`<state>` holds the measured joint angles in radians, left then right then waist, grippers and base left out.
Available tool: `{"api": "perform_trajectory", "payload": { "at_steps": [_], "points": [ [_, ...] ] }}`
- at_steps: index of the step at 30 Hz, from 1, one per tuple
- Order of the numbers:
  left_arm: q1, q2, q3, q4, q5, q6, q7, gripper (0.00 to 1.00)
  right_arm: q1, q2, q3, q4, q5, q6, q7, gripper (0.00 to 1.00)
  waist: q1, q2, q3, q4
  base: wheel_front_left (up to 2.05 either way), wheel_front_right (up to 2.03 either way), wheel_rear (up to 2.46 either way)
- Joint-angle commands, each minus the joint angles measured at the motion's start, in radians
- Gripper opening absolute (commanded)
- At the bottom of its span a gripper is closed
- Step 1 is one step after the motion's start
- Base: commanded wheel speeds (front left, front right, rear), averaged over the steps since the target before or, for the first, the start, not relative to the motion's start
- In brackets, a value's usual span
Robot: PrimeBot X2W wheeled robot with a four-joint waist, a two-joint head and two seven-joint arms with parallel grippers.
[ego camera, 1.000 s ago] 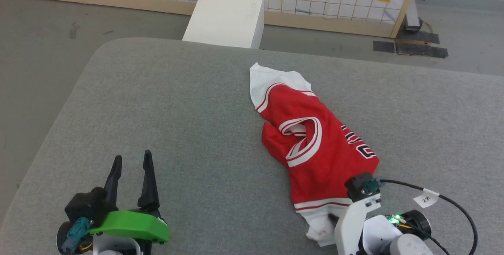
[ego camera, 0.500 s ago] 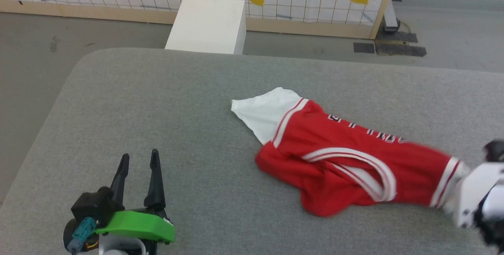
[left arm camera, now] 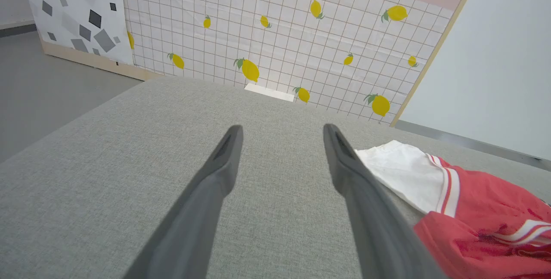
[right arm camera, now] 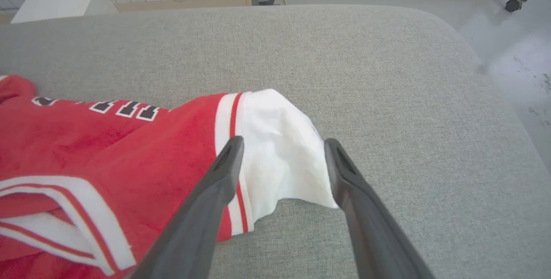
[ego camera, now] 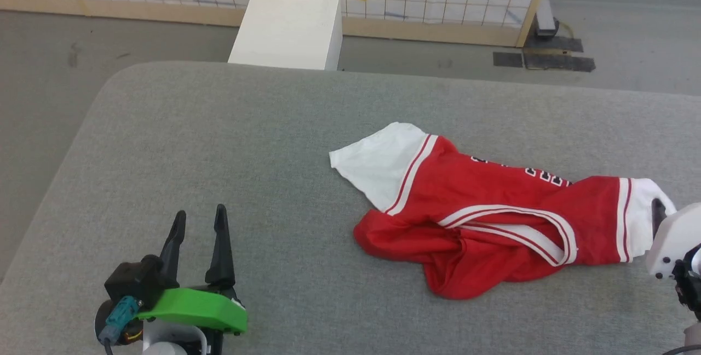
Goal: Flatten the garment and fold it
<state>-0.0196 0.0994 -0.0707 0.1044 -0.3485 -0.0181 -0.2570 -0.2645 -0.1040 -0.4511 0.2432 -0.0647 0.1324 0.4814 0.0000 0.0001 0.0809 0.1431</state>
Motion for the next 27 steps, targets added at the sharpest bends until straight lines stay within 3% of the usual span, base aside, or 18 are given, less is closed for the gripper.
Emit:
{"api": "perform_trajectory", "payload": {
  "at_steps": [1,8,11,17,22,27],
  "points": [
    [-0.005,-0.005,0.004,0.003,0.006,-0.01,-0.005,1.0,0.001,0.014,-0.011,-0.021,0.023,-0.002,-0.038,1.0,0.0,-0.0001,-0.013,-0.012,0.0,0.0,0.0],
    [-0.004,-0.012,0.001,0.016,0.007,-0.018,-0.005,1.0,0.107,0.052,-0.028,-0.141,0.151,-0.002,-0.196,1.0,0.0,-0.0001,-0.048,-0.044,0.0,0.0,0.0],
    [-0.008,-0.016,-0.002,0.021,-0.001,-0.021,-0.005,1.0,0.177,0.053,-0.012,-0.144,0.256,-0.002,-0.234,1.0,0.0,-0.0001,-0.059,-0.064,0.0,0.0,0.0],
    [-0.06,-0.027,-0.02,0.036,-0.03,-0.017,0.021,1.0,0.261,0.054,0.034,-0.131,0.354,-0.002,-0.294,1.0,0.0,-0.0001,-0.055,-0.116,0.0,0.0,0.0],
    [-0.208,-0.027,-0.038,0.098,-0.045,0.01,0.172,1.0,0.267,0.054,0.07,-0.129,0.378,-0.002,-0.314,1.0,0.0,-0.0001,-0.014,-0.155,0.0,0.0,0.0],
    [-0.44,0.002,-0.074,0.246,-0.047,0.034,0.461,1.0,0.228,0.054,0.1,-0.147,0.37,-0.002,-0.314,1.0,0.0,-0.0001,0.058,-0.193,0.0,0.0,0.0]
  ]
}}
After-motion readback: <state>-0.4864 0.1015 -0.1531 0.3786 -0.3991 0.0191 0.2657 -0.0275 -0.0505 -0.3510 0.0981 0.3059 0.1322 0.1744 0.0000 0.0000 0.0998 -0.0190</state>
